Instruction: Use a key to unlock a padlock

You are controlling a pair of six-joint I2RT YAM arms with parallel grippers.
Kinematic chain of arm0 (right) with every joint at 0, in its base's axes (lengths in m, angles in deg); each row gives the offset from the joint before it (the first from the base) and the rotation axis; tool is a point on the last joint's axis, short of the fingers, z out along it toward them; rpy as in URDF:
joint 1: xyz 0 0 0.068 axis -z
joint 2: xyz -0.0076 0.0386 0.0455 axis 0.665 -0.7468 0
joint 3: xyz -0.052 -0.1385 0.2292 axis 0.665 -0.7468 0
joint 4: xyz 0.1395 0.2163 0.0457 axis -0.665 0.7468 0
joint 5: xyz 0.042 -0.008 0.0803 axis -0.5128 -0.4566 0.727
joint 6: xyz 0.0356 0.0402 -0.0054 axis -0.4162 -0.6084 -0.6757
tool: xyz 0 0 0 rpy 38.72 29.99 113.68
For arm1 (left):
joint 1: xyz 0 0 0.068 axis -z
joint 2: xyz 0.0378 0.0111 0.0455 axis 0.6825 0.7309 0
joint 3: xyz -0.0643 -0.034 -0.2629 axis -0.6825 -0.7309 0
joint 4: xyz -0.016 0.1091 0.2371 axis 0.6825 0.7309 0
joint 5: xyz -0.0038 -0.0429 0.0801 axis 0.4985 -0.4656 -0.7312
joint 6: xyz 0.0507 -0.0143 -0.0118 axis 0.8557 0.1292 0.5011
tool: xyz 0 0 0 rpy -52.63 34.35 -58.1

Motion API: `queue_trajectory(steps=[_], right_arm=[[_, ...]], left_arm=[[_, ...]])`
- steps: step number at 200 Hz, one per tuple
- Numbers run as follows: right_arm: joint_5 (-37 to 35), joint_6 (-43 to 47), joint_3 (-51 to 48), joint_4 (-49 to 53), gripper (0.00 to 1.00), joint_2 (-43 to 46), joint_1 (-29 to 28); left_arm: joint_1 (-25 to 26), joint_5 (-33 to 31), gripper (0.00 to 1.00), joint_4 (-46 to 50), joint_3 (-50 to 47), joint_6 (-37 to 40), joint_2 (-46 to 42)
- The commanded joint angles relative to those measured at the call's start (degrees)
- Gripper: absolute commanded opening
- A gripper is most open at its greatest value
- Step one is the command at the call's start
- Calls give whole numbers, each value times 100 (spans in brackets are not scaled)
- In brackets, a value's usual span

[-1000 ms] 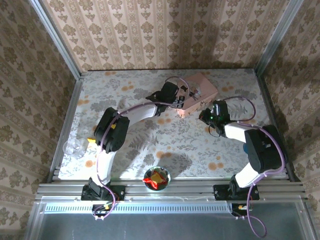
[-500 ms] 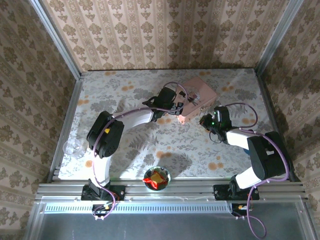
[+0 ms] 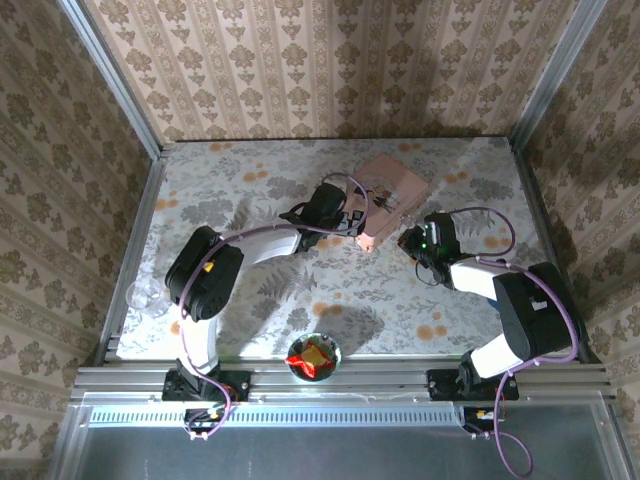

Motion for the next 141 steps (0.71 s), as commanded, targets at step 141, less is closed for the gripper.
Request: queue_trajectory(steps=[141], right_arm=[[-1178, -512, 443, -239, 0, -398, 42]], left_arm=[[-161, 265, 100, 863, -463, -46, 180]])
